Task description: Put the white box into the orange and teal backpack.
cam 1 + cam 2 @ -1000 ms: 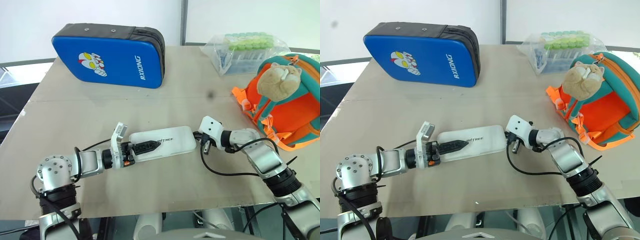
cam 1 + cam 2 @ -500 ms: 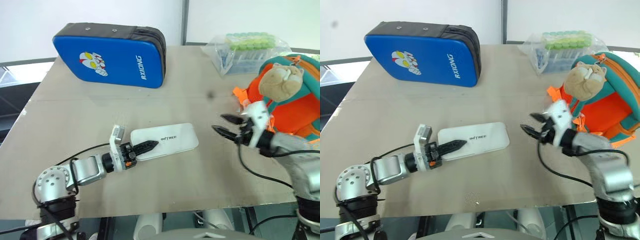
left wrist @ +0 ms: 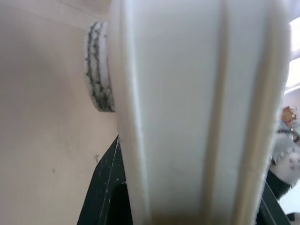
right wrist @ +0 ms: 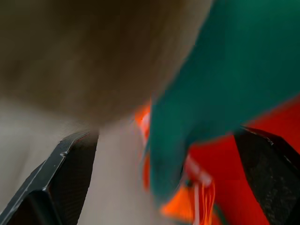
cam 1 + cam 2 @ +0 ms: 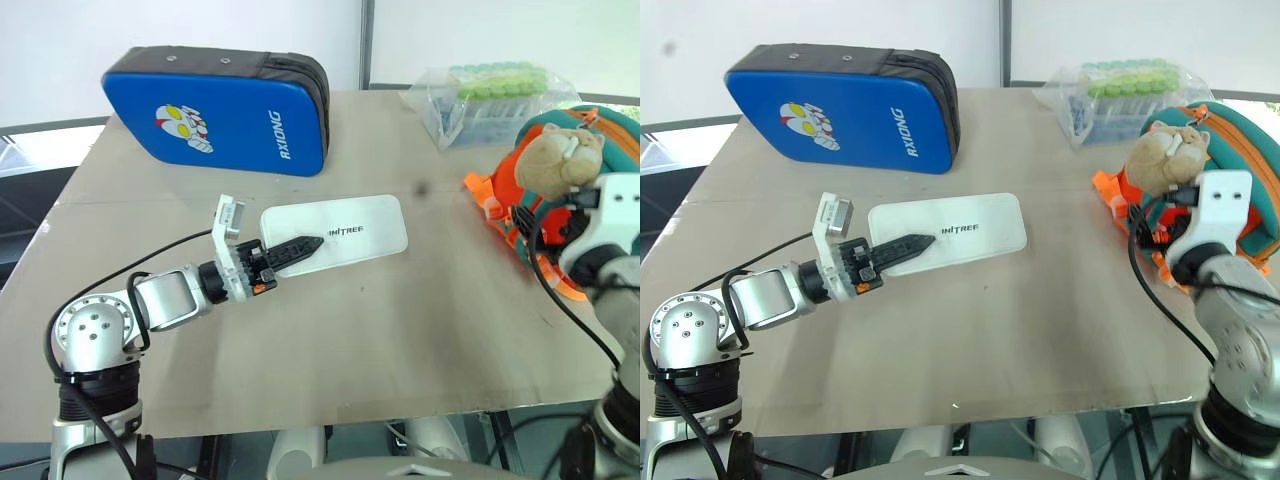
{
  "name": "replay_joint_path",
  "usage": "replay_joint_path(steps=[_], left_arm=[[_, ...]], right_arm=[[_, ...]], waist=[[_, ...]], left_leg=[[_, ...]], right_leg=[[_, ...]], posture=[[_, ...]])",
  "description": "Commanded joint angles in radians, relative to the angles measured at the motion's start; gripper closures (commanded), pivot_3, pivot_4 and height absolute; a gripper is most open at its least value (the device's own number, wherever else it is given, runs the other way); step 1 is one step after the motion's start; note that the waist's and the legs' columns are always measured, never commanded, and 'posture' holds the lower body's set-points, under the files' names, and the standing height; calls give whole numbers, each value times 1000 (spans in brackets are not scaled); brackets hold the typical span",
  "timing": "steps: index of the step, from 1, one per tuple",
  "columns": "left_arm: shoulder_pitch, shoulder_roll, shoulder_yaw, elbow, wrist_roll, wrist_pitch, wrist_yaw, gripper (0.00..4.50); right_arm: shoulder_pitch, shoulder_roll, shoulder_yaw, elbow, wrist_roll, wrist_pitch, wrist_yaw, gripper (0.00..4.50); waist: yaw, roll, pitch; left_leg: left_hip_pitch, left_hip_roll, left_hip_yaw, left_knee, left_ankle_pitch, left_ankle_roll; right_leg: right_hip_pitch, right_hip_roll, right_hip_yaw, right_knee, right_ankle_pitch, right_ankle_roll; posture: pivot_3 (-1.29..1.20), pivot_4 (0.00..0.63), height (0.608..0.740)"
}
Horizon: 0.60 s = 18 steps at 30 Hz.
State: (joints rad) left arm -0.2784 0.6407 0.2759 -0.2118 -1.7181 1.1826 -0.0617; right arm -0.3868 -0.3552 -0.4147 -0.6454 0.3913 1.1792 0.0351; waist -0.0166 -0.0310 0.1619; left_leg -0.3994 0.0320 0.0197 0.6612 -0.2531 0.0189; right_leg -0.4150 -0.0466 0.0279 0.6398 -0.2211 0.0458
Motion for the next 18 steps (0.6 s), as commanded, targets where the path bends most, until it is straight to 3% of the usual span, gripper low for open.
replay_joint_path(steps=[1,2,4,8,12,16,18], left_arm=[[-5,5,3,-59,23,-53,-33,3462],[3,4,6,-68,37,-66,-34,3462],[13,-4,11,-83,49,-94,-27,3462],[8,-47,32,-108,-18,-187,55,3462],[31,-69,61,-147,-24,-257,66,3462],[23,-114,102,-178,76,-379,75,3462],[-10,-121,119,-197,192,-458,51,3462]], right_arm=[[-123,3,79,207,-104,-271,-19,0],[-133,-14,96,271,-127,-328,-1,0],[-126,-75,147,376,-193,-448,40,799],[-133,-123,187,518,-211,-648,144,2807],[-168,-129,223,535,-127,-759,342,4448],[-229,-117,236,447,79,-697,555,4448],[-242,-155,273,368,194,-615,684,4448]], waist=[[-1,0,0],[0,0,0],[6,0,0],[8,0,1],[-1,1,1],[-5,4,3],[1,4,5]], left_leg=[[0,0,0,-1,0,0],[-1,0,1,-3,0,0],[-1,-1,2,-5,0,0],[-2,-3,2,-8,0,0],[-3,-3,0,-8,0,0],[-1,-3,0,-9,0,0],[-2,-3,0,-9,0,0]], right_leg=[[-1,0,0,0,0,0],[-1,0,0,0,0,0],[-1,1,-1,-1,-1,1],[-1,-1,-1,-3,-1,6],[-1,-2,0,-6,0,9],[-1,-2,0,-5,0,9],[-1,-1,-1,-4,0,9]], posture=[[0,150,740],[0,150,740],[0,150,740],[0,150,740],[0,150,740],[0,150,740],[0,150,740]])
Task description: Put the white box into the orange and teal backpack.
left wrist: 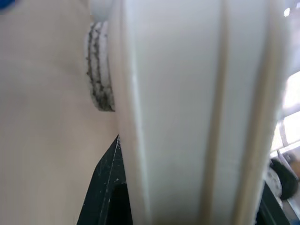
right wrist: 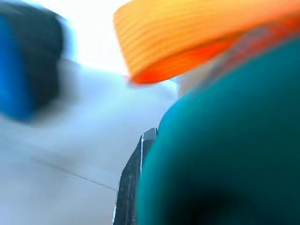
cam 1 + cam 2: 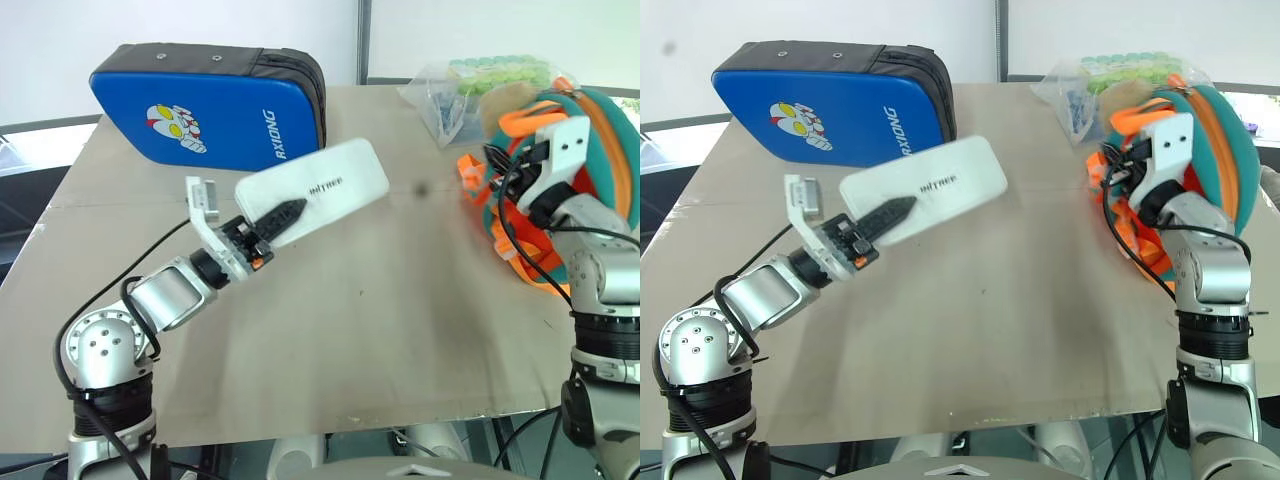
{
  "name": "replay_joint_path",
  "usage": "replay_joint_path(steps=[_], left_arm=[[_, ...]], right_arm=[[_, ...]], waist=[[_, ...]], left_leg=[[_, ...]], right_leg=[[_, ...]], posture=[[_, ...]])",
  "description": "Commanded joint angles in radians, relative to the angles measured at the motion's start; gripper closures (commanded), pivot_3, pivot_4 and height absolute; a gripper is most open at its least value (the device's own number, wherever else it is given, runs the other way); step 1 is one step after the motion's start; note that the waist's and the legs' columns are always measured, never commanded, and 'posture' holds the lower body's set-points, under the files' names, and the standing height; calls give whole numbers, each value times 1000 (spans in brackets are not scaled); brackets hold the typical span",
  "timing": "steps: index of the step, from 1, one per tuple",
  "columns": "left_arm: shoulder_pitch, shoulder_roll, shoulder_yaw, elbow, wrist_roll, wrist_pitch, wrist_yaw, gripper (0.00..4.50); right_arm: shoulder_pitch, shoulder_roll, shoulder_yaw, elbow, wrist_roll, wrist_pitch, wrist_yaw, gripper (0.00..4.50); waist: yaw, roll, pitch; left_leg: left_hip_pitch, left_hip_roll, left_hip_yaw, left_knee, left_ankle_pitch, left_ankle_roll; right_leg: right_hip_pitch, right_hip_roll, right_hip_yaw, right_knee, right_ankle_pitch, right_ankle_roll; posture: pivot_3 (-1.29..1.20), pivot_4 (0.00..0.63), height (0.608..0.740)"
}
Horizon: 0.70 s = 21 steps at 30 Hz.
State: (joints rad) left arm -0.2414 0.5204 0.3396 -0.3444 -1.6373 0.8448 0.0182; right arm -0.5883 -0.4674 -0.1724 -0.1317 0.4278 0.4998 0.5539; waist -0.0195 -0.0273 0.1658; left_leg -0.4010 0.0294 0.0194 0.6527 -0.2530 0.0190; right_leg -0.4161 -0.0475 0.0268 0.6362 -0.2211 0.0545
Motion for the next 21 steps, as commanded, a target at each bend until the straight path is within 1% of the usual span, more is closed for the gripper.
replay_joint_path(steps=[1,3,5,8,9,11,14,17,21], left_arm=[[-61,6,64,-62,146,-141,-42,3462],[-84,33,88,-44,185,-163,-62,3462],[-86,67,102,-36,199,-158,-112,3462],[-45,164,103,-52,293,-151,-278,3462],[-9,222,112,-70,328,-145,-379,3462],[50,290,131,-107,399,-179,-553,3462],[110,352,148,-142,467,-212,-709,3462],[140,404,217,-133,429,-178,-790,3462],[135,480,311,-64,355,-106,-863,3462]], right_arm=[[-38,-65,47,-187,210,105,221,4448],[-22,-117,78,-263,305,184,313,4448],[2,-163,104,-299,324,202,373,4448],[37,-211,106,-325,386,234,440,4448],[37,-228,95,-324,402,241,455,4448],[42,-260,105,-299,353,227,455,4448],[85,-310,173,-240,217,113,510,4448],[84,-284,172,-184,228,81,541,4448],[46,-285,160,-117,226,77,563,4448]], waist=[[6,0,2],[7,0,3],[8,0,3],[8,-1,3],[8,-1,3],[5,-2,4],[11,-2,4],[14,-1,5],[9,-1,6]], left_leg=[[0,0,0,0,0,0],[-1,0,-1,0,0,0],[-1,1,-1,0,0,0],[-2,0,0,0,0,0],[-2,0,0,0,0,0],[-3,0,1,0,0,0],[-4,0,0,0,0,0],[-4,1,0,0,0,0],[-4,1,0,0,0,0]], right_leg=[[0,0,-2,0,0,0],[0,1,-3,1,0,0],[0,1,-3,0,0,0],[1,0,-4,-3,0,0],[1,0,-4,-4,0,0],[0,0,-3,-5,0,0],[0,-1,-5,-6,-2,-3],[1,-1,-6,-8,-3,-4],[1,0,-5,-7,-2,-4]], posture=[[0,150,740],[0,150,740],[0,150,740],[0,150,740],[0,150,740],[0,150,740],[0,150,740],[0,150,740],[0,150,740]])
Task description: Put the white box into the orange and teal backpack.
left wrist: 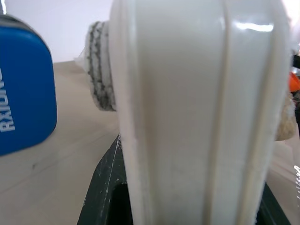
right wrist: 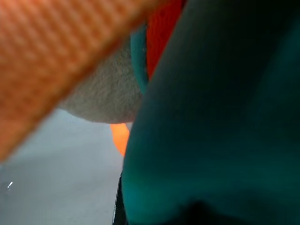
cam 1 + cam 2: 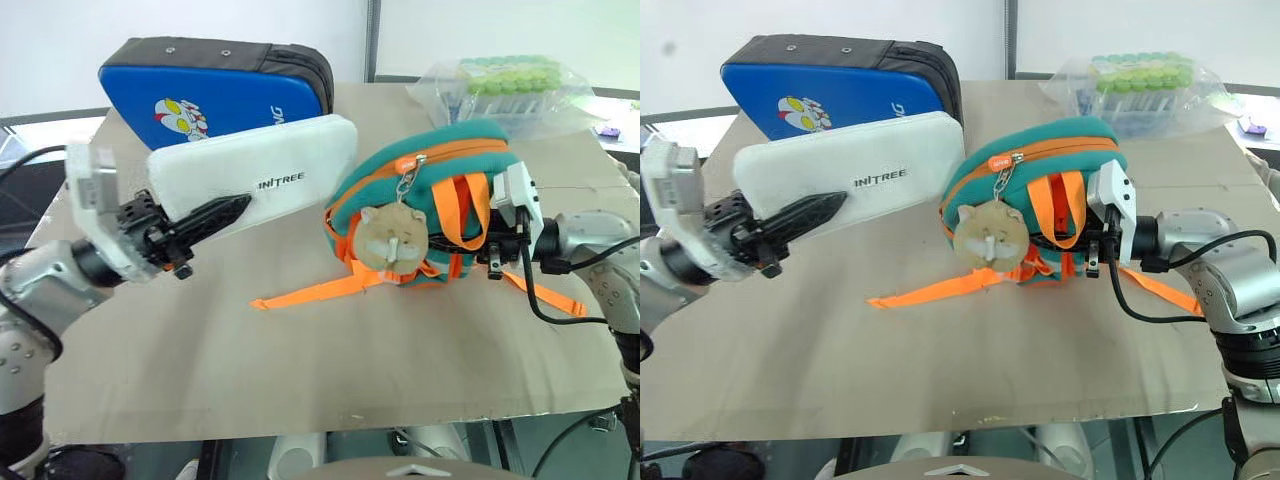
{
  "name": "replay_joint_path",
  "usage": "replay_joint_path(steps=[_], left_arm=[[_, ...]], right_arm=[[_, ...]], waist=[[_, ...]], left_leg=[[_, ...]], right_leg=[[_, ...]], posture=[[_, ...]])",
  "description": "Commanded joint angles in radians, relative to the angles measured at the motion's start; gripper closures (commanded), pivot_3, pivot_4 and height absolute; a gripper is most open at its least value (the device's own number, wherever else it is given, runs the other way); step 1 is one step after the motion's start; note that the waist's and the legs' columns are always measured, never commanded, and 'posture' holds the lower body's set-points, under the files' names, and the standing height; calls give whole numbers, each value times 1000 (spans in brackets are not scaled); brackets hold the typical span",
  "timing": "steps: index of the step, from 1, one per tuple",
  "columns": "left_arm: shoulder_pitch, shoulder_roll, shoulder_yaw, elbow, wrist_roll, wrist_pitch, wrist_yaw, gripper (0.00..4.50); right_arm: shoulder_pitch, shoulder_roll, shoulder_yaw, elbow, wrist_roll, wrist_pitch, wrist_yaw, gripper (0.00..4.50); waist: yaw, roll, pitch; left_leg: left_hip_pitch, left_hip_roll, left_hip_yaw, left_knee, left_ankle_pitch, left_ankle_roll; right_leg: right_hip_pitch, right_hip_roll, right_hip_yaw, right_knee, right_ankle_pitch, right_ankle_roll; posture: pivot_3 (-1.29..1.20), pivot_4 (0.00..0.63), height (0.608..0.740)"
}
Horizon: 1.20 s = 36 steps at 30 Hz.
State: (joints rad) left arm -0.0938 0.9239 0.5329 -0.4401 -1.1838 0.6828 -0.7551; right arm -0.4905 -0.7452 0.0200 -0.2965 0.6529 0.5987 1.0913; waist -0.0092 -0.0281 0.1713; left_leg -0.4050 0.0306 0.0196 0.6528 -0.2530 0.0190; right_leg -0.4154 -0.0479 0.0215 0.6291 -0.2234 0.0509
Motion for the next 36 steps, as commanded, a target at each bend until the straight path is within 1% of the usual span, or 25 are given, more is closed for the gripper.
replay_joint_path(steps=[1,4,8,10,13,16,18,21,23,25,26,27,30,32,34,36], left_arm=[[-19,93,134,47,-128,83,-107,3462],[-35,132,159,74,-173,135,-150,3462],[-49,142,157,84,-155,146,-189,3462],[-75,131,126,89,-103,114,-190,3462],[-119,102,47,96,24,33,-192,3462],[-171,82,-69,75,146,-52,-246,3462],[-246,68,-163,71,205,-91,-281,3462],[-329,53,-257,84,277,-130,-331,3462],[-388,47,-309,86,286,-116,-361,3462],[-456,40,-407,89,378,-146,-382,3462],[-518,16,-469,94,405,-102,-346,3462],[-576,-15,-529,100,463,-95,-310,3462],[-696,-95,-629,122,517,-40,-285,3462],[-758,-145,-684,152,552,-1,-280,3462],[-797,-173,-729,164,578,28,-299,3462],[-796,-174,-710,138,520,53,-369,3462]], right_arm=[[-63,-7,-37,68,0,-21,31,4448],[-96,-11,-35,118,-10,-33,54,4448],[-132,-12,-38,154,-10,-34,77,4448],[-144,-19,-38,164,-13,-39,98,4448],[-144,-26,-46,150,9,-30,129,4448],[-129,-29,-52,122,32,-23,151,4448],[-128,-25,-49,111,35,-25,156,4448],[-134,-16,-41,112,28,-30,153,4448],[-142,-12,-37,118,20,-38,153,4448],[-149,-7,-36,118,19,-43,154,4448],[-151,-4,-36,111,22,-42,153,4448],[-151,0,-35,101,26,-39,151,4448],[-143,11,-33,73,31,-33,143,4448],[-134,14,-33,52,36,-28,137,4448],[-128,19,-33,36,34,-26,126,4448],[-119,14,-29,28,15,-34,116,4448]], waist=[[-2,0,0],[-3,0,1],[-1,0,1],[-1,0,1],[3,1,1],[4,1,1],[9,1,1],[15,1,1],[16,1,1],[19,1,1],[21,1,1],[27,1,1],[29,1,1],[26,1,1],[25,1,1],[21,1,1]], left_leg=[[0,1,0,0,0,0],[1,1,0,0,0,0],[0,1,0,0,0,0],[0,1,0,0,0,0],[0,1,0,0,0,0],[0,0,0,0,0,0],[0,0,0,1,0,0],[-1,0,-1,2,0,0],[-2,0,-1,2,0,0],[-3,0,-1,2,0,0],[-4,0,-2,3,0,0],[-5,0,-2,3,0,0],[-11,0,-6,12,0,0],[-12,-1,-6,16,0,0],[-12,-1,-5,17,0,1],[-10,-1,-6,17,0,1]], right_leg=[[0,1,0,0,0,0],[0,1,0,1,0,0],[0,1,-1,0,1,2],[0,1,-1,1,2,4],[0,1,-1,1,2,4],[0,1,-1,1,2,4],[0,1,-1,1,2,4],[0,1,-1,1,2,4],[0,1,-1,1,2,4],[-1,1,-1,1,2,4],[-2,1,-2,2,3,4],[-3,1,-2,2,3,4],[-3,1,-6,5,3,4],[-3,1,-6,6,3,4],[-3,0,-5,7,3,5],[-3,0,-5,9,3,5]], posture=[[0,150,740],[0,150,740],[0,150,740],[0,150,740],[0,150,740],[0,150,740],[0,150,740],[0,150,740],[0,150,740],[0,150,740],[0,150,740],[0,150,740],[0,150,740],[0,150,740],[0,150,740],[0,150,740]])
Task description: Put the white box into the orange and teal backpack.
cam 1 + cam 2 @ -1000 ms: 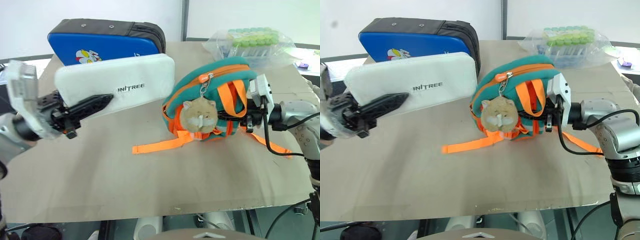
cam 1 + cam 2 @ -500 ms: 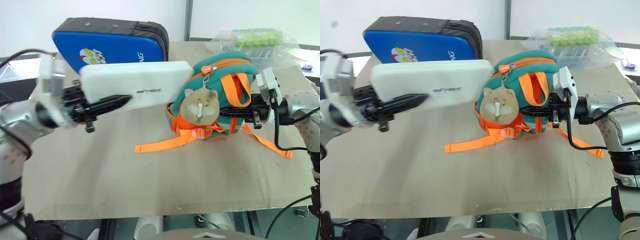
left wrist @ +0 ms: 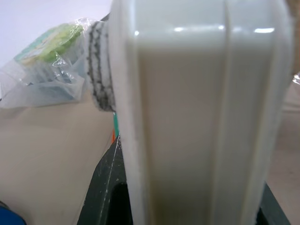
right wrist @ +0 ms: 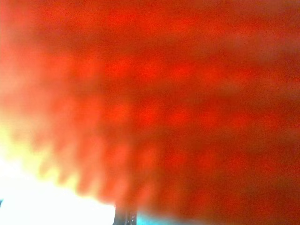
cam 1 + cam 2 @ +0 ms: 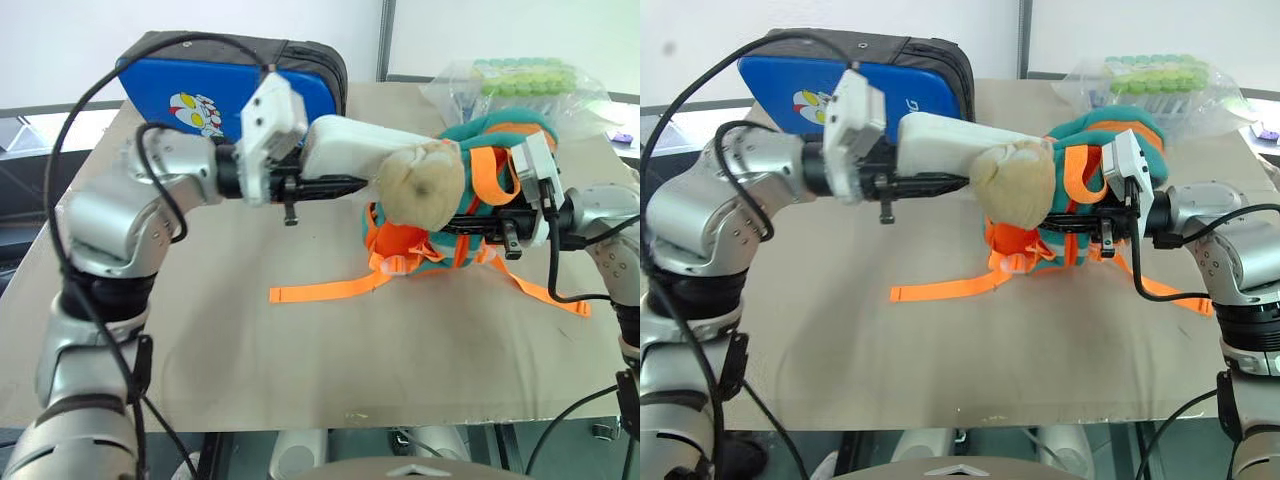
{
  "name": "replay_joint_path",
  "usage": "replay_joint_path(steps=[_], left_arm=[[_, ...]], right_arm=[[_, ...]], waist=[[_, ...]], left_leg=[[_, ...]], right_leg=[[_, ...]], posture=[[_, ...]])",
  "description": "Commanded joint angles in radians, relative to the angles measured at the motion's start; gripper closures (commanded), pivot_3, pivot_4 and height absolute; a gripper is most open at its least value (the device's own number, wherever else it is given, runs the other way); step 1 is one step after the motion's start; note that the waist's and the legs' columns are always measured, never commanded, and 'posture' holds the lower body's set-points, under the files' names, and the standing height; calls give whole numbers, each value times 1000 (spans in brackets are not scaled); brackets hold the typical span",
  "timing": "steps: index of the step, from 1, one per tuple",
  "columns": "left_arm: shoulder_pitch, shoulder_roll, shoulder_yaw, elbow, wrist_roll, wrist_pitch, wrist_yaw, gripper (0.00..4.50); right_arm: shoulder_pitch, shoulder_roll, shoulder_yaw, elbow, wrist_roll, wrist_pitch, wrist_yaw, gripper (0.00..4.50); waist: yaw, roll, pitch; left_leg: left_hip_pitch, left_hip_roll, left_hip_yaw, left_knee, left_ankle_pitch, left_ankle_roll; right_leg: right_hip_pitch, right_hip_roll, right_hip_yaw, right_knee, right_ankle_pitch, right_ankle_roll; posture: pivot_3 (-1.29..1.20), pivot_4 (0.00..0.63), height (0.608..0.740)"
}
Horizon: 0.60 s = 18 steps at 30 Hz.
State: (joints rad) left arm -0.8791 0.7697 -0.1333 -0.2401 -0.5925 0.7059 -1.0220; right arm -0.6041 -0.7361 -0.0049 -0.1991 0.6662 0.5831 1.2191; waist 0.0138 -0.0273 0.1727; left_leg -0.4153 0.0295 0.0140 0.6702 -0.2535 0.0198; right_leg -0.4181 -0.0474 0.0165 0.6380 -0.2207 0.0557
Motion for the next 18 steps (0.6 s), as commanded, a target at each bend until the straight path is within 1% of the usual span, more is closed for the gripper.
replay_joint_path(steps=[1,3,4,6,8,10,11,14,16,18], left_arm=[[-3,-20,-10,-68,-109,42,-124,3462],[27,12,63,-52,-160,62,-181,3462],[57,44,95,-43,-165,43,-232,3462],[93,85,128,-37,-172,30,-291,3462],[149,154,174,-26,-175,23,-360,3462],[176,193,211,-31,-206,32,-408,3462],[176,199,224,-30,-225,47,-412,3462],[185,207,233,-37,-222,48,-410,3462],[191,214,255,-50,-266,99,-404,3462],[213,219,228,-59,-181,34,-379,3462]], right_arm=[[1,-1,-4,-70,-11,-26,-15,4448],[21,-13,-19,-74,-10,-22,-17,4448],[31,-18,-30,-74,-8,-18,-22,4448],[42,-24,-40,-71,-8,-16,-25,4448],[65,-40,-58,-69,-10,-18,-23,4448],[72,-51,-69,-69,-1,-15,-19,4448],[70,-55,-73,-69,6,-12,-17,4448],[63,-74,-75,-71,34,6,1,4448],[60,-91,-71,-81,57,25,19,4448],[53,-102,-72,-103,99,56,32,4448]], waist=[[-2,0,0],[-7,0,0],[-9,0,0],[-18,0,0],[-23,0,0],[-27,0,0],[-27,0,0],[-22,0,0],[-21,0,0],[-22,0,0]], left_leg=[[0,0,0,0,0,0],[1,1,-1,0,0,0],[1,1,-1,-1,0,0],[1,2,-1,-1,0,0],[1,2,-1,-1,0,0],[1,2,0,-1,0,0],[1,2,0,-1,0,0],[1,2,0,0,0,0],[1,2,0,0,0,0],[1,2,0,0,0,0]], right_leg=[[0,0,0,1,0,0],[-1,1,0,3,-1,0],[-1,1,0,4,-1,0],[-2,2,-1,4,-1,0],[-2,2,-1,4,-1,0],[-2,2,0,4,-1,0],[-2,2,0,4,-1,0],[-2,1,0,4,-1,0],[-2,1,0,4,-1,0],[-2,1,0,4,-1,0]], posture=[[0,150,740],[0,150,740],[0,150,740],[0,150,740],[0,150,740],[0,150,740],[0,150,740],[0,150,740],[0,150,740],[0,150,740]])
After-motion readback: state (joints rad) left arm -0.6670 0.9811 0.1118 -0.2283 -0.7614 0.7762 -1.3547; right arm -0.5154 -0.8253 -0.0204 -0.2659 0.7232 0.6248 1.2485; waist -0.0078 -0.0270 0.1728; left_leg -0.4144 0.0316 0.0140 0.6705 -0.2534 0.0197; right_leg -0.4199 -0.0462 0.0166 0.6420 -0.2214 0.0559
